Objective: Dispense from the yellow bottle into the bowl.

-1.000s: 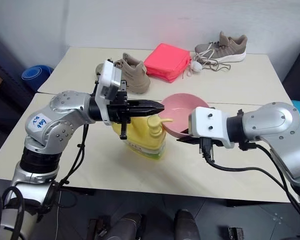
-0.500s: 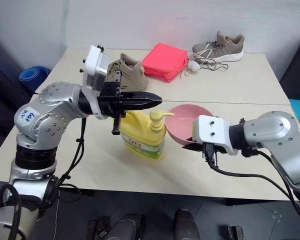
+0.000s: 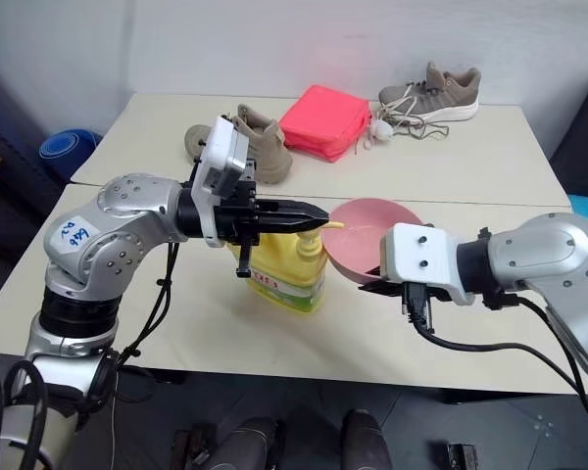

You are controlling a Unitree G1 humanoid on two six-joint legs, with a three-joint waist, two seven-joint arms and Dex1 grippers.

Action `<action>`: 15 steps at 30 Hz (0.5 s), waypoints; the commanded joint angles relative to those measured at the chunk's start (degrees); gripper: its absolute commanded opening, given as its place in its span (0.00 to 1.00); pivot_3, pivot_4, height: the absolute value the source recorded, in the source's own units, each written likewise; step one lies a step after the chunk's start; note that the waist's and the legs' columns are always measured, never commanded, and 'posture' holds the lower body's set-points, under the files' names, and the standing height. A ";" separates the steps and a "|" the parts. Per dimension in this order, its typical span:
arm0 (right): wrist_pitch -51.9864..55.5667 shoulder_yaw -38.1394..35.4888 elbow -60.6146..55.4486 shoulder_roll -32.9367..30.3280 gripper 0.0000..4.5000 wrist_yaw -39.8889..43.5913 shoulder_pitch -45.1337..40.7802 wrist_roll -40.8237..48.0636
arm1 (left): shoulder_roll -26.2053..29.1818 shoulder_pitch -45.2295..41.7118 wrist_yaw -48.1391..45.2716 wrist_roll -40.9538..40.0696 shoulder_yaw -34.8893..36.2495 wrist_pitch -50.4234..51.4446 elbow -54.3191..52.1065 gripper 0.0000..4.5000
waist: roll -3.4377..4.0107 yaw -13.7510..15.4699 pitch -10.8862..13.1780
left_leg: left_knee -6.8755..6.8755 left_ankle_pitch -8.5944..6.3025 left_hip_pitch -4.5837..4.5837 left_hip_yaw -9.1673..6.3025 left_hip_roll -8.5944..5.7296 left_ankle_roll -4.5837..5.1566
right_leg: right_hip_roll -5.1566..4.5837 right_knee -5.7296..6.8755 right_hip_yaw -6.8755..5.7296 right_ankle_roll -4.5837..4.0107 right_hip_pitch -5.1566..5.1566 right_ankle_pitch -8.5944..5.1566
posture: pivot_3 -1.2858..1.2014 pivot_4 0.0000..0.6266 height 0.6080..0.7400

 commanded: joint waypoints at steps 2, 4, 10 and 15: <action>-0.14 -3.12 -2.53 -0.93 0.00 -1.12 0.89 0.94 | 1.56 1.56 1.29 3.03 -3.91 3.78 -0.73 0.00 | 0.00 -0.01 -0.01 | 0.01 0.00 0.01 0.00 0.00 0.00 | 0.00 0.01 0.00 0.00 0.02 0.00 | 0.52 0.24 1.00; -0.31 -3.13 -2.69 -0.81 0.00 -1.40 1.28 0.96 | 1.56 2.17 2.12 2.92 -4.25 5.44 -0.87 0.00 | 0.01 -0.03 -0.02 | 0.01 0.00 0.06 0.01 0.00 0.00 | 0.00 0.02 0.01 0.00 0.04 0.00 | 0.52 0.24 1.00; -0.77 -2.54 -2.68 -0.50 0.00 -1.98 1.55 0.83 | 2.14 4.30 2.73 2.66 -6.25 9.65 -0.39 0.00 | -0.01 0.00 -0.16 | 0.01 0.01 0.19 0.00 0.00 0.01 | 0.01 0.01 0.01 0.00 0.18 0.01 | 0.52 0.24 1.00; -0.84 -2.15 -2.82 -0.12 0.00 -2.34 1.62 1.10 | 1.29 6.85 3.94 2.21 -6.52 11.63 1.07 0.00 | -0.08 0.01 -0.48 | -0.01 0.00 0.35 0.00 0.00 0.01 | 0.00 0.00 0.03 0.00 0.33 0.01 | 0.52 0.24 1.00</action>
